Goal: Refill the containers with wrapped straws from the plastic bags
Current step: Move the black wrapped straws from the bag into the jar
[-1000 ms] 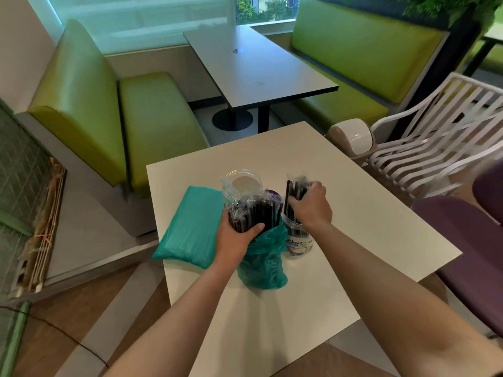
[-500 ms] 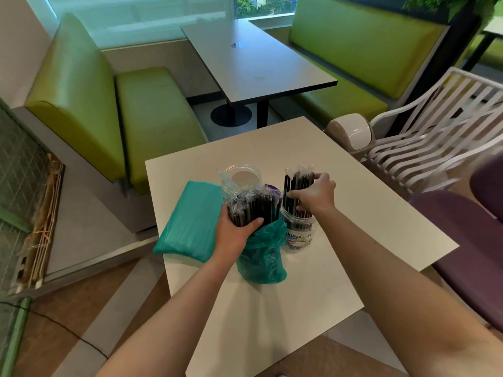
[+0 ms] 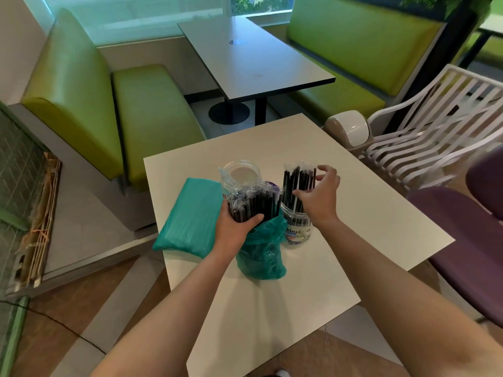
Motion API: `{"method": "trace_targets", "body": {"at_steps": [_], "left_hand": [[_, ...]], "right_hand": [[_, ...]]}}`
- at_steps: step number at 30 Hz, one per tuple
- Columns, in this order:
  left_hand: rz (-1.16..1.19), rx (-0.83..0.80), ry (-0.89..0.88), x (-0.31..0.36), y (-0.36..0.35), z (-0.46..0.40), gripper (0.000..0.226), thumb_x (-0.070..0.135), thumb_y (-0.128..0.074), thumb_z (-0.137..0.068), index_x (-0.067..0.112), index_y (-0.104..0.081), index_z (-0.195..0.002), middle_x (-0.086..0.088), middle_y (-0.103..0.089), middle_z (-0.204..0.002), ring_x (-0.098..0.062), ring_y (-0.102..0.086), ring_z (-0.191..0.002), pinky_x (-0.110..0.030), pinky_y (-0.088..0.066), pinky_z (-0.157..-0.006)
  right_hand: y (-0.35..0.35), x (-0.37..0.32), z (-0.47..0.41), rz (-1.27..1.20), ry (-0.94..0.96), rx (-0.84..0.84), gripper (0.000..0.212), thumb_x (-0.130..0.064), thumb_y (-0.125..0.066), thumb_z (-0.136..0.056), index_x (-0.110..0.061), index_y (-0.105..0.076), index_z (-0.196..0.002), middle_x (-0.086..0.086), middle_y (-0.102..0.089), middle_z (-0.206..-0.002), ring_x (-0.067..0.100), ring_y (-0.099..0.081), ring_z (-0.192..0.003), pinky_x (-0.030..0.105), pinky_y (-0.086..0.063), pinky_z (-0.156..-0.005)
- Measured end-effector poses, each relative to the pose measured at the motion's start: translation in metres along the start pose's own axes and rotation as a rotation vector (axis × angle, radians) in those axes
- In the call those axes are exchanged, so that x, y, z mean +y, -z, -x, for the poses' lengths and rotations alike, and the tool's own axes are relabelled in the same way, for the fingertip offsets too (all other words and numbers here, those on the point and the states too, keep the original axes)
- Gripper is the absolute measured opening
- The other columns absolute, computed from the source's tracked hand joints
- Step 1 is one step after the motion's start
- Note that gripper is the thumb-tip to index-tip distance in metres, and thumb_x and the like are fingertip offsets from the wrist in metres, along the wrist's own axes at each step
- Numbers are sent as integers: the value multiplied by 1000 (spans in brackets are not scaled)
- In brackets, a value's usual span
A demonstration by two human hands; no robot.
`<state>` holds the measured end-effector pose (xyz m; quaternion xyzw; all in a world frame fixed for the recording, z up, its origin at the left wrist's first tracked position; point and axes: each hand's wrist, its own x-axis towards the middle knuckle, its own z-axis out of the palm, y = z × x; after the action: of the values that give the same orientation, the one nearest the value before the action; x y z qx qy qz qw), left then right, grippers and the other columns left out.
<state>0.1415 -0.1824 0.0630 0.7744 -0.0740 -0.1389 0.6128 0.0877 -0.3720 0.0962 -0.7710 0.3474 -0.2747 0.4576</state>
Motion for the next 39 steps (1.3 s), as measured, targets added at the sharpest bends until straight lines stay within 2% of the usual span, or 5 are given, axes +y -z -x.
{"method": "trace_targets", "body": {"at_steps": [5,14,18,30,39], "left_hand": [[-2,9,7,-2,2,0,90,35,-90,-64,19,-43,-139,1,-58,-133,-18,-52,-125,-43,-42,-110],[29,-41,-10,1,7,9,75,24,-87,-70,17,-49,-134,2,-61,-123,-15,-57,-117,-33,-46,-103],[53,-79,-1,0,9,8,75,27,-87,-71,17,-48,-135,1,-62,-126,-15,-57,-118,-33,-47,-102],[-141,-265,-32,-7,12,9,101,25,-98,-50,30,-32,-126,6,-52,-128,-14,-49,-124,-34,-42,-106],[-126,-99,-68,-14,4,7,86,18,-93,-59,23,-40,-125,2,-58,-125,-17,-54,-119,-37,-43,-106]], "right_hand": [[-1,-7,34,7,121,64,43,6,-64,-78,-12,-44,-110,6,-42,-112,-1,-50,-84,5,-42,-63],[-18,2,58,-126,21,-503,50,-11,-70,-84,-23,-56,-130,-1,-65,-109,5,-62,-74,20,-53,-67],[-20,7,57,-49,16,-477,35,-32,-70,-87,-20,-63,-119,2,-58,-112,18,-59,-104,35,-53,-89],[-21,10,56,54,0,-436,18,-25,-55,-97,-14,-60,-111,2,-65,-107,17,-61,-100,37,-51,-89],[-17,10,58,68,-15,-482,26,-27,-54,-97,-14,-51,-120,3,-47,-119,15,-49,-106,29,-40,-95]]}}
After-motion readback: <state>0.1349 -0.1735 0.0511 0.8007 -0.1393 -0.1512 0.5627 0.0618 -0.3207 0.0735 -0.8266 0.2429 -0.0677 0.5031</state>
